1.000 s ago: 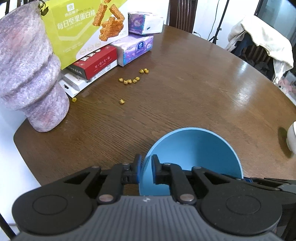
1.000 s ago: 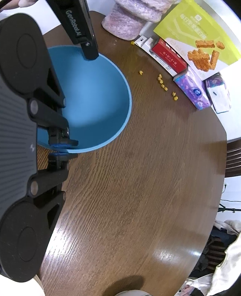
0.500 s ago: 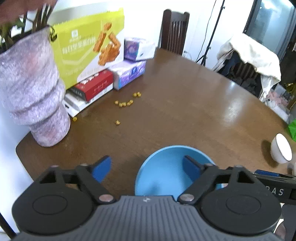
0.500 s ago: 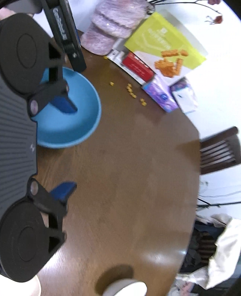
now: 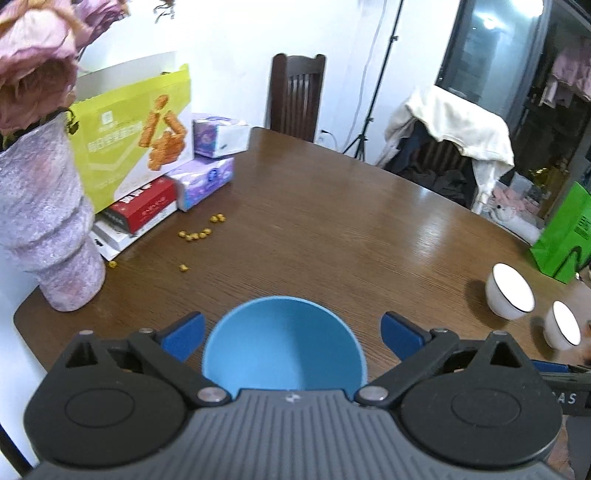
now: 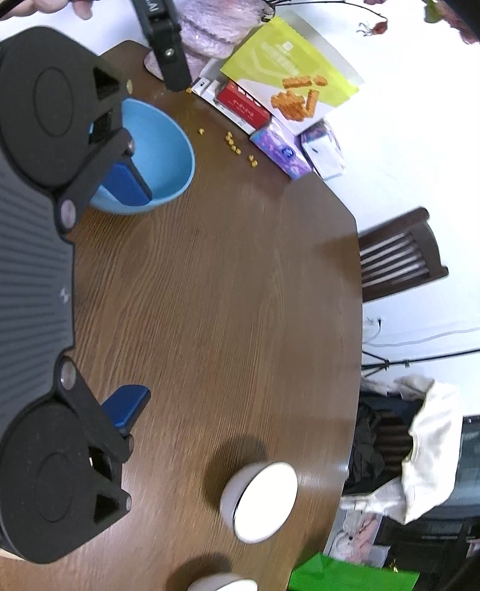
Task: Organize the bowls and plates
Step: 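Withdraw both open tools up from the blue bowl, then move both open tools past the cream plates toward the white bowls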
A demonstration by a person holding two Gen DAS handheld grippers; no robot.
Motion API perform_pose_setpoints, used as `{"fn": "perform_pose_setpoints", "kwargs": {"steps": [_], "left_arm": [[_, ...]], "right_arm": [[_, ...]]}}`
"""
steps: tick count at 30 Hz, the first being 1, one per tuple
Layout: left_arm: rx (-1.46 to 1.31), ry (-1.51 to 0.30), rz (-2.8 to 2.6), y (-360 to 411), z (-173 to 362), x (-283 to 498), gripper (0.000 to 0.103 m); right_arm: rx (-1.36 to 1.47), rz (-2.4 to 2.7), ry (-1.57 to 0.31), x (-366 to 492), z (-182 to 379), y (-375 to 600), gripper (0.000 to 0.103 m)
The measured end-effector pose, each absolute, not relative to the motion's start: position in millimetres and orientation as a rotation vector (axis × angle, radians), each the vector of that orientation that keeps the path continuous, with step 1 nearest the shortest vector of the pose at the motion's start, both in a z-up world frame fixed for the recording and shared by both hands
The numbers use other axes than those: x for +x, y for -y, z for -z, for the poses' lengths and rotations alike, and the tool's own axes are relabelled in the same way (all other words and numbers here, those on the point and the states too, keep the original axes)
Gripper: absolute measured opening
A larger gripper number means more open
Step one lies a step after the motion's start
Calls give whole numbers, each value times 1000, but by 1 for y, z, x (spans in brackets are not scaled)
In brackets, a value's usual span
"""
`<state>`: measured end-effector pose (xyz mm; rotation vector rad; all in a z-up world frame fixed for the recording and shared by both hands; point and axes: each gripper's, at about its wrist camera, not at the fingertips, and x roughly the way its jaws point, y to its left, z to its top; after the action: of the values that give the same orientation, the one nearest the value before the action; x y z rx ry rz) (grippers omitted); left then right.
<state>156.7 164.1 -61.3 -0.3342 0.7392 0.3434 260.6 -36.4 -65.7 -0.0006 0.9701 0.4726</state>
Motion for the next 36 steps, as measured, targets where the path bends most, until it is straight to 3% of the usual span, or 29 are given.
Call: {"fn": "perform_pose_setpoints", "kwargs": {"steps": [19, 36], "left_arm": [[-307, -735, -159, -84, 55, 143, 103], [-277, -722, -98, -59, 46, 128, 103]], "right_arm": [[73, -278, -895, 197, 44, 180, 103], [60, -227, -882, 163, 30, 209, 103]]}}
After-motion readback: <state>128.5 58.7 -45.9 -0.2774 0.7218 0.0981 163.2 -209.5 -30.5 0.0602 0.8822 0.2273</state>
